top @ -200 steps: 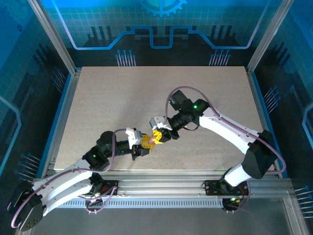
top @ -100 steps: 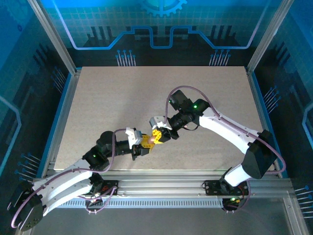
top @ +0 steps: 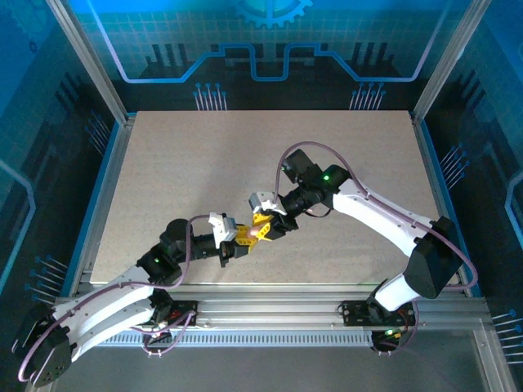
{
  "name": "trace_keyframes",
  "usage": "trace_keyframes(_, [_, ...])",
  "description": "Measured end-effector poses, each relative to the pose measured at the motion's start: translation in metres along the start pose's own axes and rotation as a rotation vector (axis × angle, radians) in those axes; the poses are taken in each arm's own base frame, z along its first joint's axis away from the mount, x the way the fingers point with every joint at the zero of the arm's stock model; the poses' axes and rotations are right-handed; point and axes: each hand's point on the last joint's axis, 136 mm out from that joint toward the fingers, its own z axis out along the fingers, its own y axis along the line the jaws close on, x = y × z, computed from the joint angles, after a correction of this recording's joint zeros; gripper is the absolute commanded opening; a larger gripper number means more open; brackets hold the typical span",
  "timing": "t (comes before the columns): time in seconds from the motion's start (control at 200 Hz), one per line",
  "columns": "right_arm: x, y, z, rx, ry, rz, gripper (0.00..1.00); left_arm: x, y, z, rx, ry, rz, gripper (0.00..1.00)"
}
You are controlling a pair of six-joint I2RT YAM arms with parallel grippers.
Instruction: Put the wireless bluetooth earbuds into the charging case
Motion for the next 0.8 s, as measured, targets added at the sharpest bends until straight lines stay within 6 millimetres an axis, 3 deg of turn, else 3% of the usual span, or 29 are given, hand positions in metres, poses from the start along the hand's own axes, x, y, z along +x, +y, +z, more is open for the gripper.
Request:
trace_keyframes(0.455, [-0.001, -0.006, -0.001, 0.03, 0.001, 0.044, 0.39, 0.0, 0.002, 0.0, -0.01, 0.001, -0.001, 0.15])
trace_keyframes(0.655, [-0.006, -0.012, -0.01, 0.079, -0.022, 0.043, 0.39, 0.0, 0.004, 0.0, -0.022, -0.001, 0.0, 0.15])
trace_keyframes(0.795, [-0.008, -0.027, -0.02, 0.15, -0.029, 0.028, 0.39, 0.002, 0.001, 0.0, -0.007, 0.006, -0.003, 0.15])
